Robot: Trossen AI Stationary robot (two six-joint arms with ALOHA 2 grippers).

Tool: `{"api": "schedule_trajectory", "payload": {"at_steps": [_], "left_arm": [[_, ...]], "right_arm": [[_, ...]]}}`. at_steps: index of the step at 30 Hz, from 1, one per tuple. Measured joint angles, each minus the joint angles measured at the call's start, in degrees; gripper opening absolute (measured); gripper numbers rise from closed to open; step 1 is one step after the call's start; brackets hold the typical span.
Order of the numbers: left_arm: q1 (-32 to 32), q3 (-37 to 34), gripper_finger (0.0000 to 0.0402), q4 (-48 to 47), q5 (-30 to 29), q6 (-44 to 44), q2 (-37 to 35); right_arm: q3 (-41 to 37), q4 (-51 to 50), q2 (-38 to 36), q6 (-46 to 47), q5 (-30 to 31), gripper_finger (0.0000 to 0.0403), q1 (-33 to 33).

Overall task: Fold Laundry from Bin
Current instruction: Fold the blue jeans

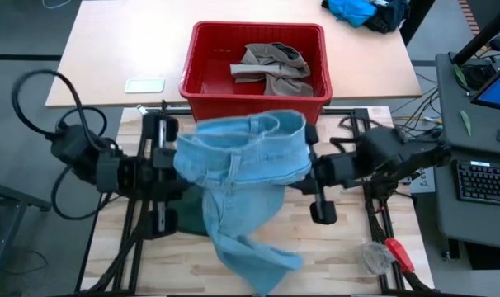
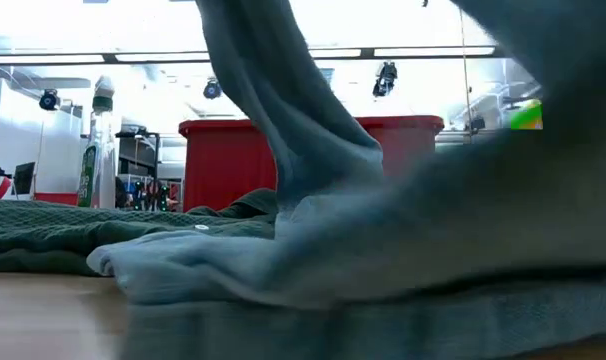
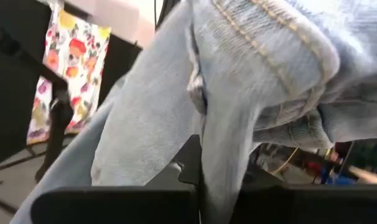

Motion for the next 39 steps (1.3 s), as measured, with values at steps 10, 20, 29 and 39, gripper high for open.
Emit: {"api": "schedule_trajectory", "payload": {"at_steps": [10, 20, 29, 39], "left_arm": [[3.7, 10.0, 0.0022, 5.7, -3.0, 9.0, 6.0], [19.4, 11.7, 0.0022, 6.3, 3.7, 1.0, 5.7], [38.6, 12.9, 0.0022, 19.3, 21.4, -10.4, 7.7], [47.1, 12.9, 0.0022, 26.4, 27.4, -19.9, 10.4]], "right_arm": [[11.6, -1.3, 0.8, -8.5, 0.2, 0.0009, 0.5], [20.7, 0.2, 2.4, -20.5, 11.8, 0.0009, 0.6], [30.3, 11.7, 9.6, -32.2, 14.1, 0.0009, -0.1], [30.8, 12.4, 10.8, -22.0, 10.0, 0.0009, -2.6]]}}
